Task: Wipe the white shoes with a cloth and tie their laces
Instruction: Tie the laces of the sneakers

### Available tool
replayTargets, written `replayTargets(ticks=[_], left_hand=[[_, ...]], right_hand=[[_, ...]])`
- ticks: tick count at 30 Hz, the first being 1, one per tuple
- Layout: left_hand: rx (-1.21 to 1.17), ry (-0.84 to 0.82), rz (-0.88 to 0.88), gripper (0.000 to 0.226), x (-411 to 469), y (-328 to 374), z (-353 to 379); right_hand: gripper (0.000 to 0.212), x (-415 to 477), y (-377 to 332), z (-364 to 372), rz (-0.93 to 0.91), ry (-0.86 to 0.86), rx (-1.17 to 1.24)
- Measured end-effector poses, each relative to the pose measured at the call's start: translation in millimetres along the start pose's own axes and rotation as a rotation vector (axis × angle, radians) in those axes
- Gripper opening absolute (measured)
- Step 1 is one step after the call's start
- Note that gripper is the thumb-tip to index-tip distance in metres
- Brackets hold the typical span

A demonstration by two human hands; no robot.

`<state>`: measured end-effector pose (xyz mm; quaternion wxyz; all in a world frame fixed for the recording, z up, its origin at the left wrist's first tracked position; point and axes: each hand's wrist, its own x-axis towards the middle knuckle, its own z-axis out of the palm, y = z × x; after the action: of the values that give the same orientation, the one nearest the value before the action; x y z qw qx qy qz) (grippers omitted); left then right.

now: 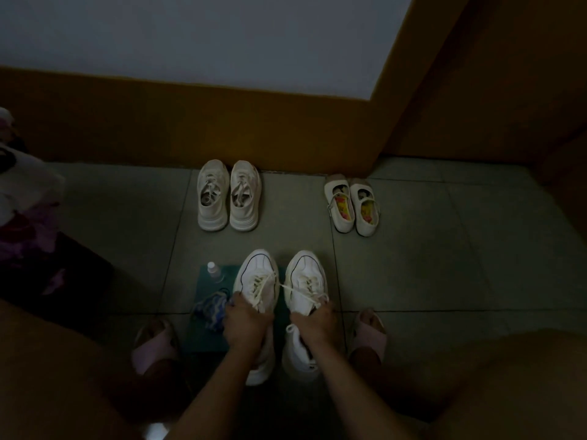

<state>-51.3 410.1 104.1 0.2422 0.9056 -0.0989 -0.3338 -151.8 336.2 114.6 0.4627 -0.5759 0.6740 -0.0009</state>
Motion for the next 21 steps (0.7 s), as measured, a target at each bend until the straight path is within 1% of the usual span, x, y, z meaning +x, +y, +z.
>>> replayTargets(ticks=[3, 5, 7, 11, 13, 16, 17, 21], left_hand=[[0.000, 0.064, 0.009, 0.082, -3.2, -4.3, 3.0], [-0.001, 0.101, 0.018, 0.080, -5.6, -3.8, 4.2], [-0.001, 0.115, 0.022, 0.077, -6.0, -3.1, 4.8], [-0.029, 0.130, 0.003, 0.079, -7.4, -2.5, 5.0], [-0.049, 0.095, -0.020, 0.086, -10.8, 1.3, 6.0], [-0.063, 0.016, -0.009, 0.105, -12.7, 3.0, 9.2], [-0.055, 0.010, 0.008, 0.106, -12.5, 2.2, 9.0], [-0.018, 0.062, 0.026, 0.093, -12.5, -1.8, 5.4]], right_hand=[[0.082, -0.9, -0.2, -6.2, 0.006, 0.016, -0.007], [0.084, -3.3, -2.2, -10.3, 0.001, 0.052, -0.131], [0.084, -4.0, -3.1, -12.2, 0.000, 0.081, -0.201], [0.082, -7.1, -3.4, -7.8, -0.013, 0.095, -0.241], [0.085, -8.5, -4.1, -3.3, -0.002, 0.087, -0.193], [0.086, -8.4, -4.5, 1.7, 0.020, 0.037, -0.069], [0.085, -7.9, -4.2, 1.7, 0.022, 0.029, -0.052], [0.074, -5.5, -0.7, -2.7, 0.026, 0.033, -0.033]])
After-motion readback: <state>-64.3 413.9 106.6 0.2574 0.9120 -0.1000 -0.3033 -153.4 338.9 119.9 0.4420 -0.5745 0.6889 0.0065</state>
